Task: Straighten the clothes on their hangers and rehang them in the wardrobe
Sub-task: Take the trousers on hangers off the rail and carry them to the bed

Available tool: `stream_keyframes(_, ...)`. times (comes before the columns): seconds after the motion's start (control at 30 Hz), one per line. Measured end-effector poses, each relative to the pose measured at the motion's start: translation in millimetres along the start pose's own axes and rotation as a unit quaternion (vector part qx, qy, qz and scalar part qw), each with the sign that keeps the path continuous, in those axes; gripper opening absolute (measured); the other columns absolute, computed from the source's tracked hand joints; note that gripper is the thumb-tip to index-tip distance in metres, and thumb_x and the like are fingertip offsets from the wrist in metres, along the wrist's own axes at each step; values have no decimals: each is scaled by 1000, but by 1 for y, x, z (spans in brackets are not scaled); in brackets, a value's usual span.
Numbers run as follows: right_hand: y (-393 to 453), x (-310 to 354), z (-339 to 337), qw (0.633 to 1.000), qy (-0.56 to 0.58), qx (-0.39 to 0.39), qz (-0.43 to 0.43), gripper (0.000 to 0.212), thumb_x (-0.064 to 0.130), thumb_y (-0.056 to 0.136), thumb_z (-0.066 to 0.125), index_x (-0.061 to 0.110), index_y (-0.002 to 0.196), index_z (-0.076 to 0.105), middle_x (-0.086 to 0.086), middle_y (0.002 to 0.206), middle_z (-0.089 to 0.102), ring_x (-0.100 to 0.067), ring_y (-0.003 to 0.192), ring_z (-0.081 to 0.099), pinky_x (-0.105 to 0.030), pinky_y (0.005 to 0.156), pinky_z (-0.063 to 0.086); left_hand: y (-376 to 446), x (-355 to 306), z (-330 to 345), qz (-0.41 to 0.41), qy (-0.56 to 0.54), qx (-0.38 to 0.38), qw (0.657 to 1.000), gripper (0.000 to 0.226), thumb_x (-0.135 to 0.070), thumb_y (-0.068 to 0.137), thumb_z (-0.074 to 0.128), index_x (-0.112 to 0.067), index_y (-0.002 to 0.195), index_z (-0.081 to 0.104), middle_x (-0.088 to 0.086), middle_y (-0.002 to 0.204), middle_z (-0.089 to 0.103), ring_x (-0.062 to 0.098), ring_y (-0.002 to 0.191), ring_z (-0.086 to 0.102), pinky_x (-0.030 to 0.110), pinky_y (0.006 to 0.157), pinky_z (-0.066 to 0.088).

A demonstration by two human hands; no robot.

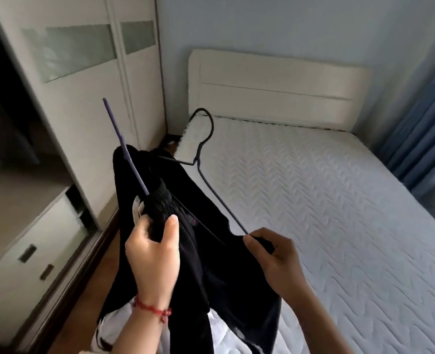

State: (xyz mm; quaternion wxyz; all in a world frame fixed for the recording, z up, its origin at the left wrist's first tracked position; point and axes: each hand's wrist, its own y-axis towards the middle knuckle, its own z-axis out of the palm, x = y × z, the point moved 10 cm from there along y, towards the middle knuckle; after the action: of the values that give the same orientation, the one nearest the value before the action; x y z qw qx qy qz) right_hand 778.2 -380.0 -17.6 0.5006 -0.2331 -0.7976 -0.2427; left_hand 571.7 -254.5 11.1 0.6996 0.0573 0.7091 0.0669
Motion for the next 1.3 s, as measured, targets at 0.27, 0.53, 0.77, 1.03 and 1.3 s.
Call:
stream_keyframes(0.27, 30, -32, -12, 989, 115, 96, -9, 19, 9, 87, 60, 9, 70, 67, 1, 59, 61, -3, 55, 54, -13, 54, 41, -45, -20, 32, 44, 31, -67, 996, 21, -6, 83, 61, -26, 78, 61, -13, 77, 64, -9, 71, 61, 0, 62, 42)
stream_keyframes(0.53, 52, -163, 26, 989, 30, 92, 115, 25, 19, 89, 58, 19, 64, 61, 7, 56, 62, -5, 55, 53, -16, 51, 37, -27, 129, 115, -86, 168, 21, 982, 12, -13, 83, 63, -4, 89, 67, -3, 82, 69, 2, 82, 62, 14, 76, 47)
stream_keyframes(0.77, 49, -295, 71, 955, -93, 104, 262, 24, 29, 92, 50, 15, 78, 62, 1, 68, 64, -13, 64, 58, -28, 57, 41, -29, 300, 161, -272, 272, 149, 911, 17, -23, 86, 60, -9, 76, 59, 13, 84, 67, 31, 88, 65, 32, 72, 49)
stream_keyframes(1.03, 75, -358, 67, 928, -162, 132, 309, 26, 39, 93, 45, 19, 89, 61, -1, 76, 66, -19, 72, 60, -32, 62, 43, -32, 378, 206, -338, 221, 275, 872, 17, -18, 84, 62, -5, 94, 67, 2, 80, 64, 22, 88, 63, 27, 78, 47)
stream_keyframes(1.3, 70, -344, 25, 927, -204, 91, 300, 40, 27, 93, 47, 17, 131, 46, -8, 126, 54, -25, 114, 53, -35, 87, 43, -80, 360, 170, -371, 228, 374, 818, 45, -25, 87, 58, -15, 129, 51, 2, 114, 63, 15, 110, 58, 28, 100, 44)
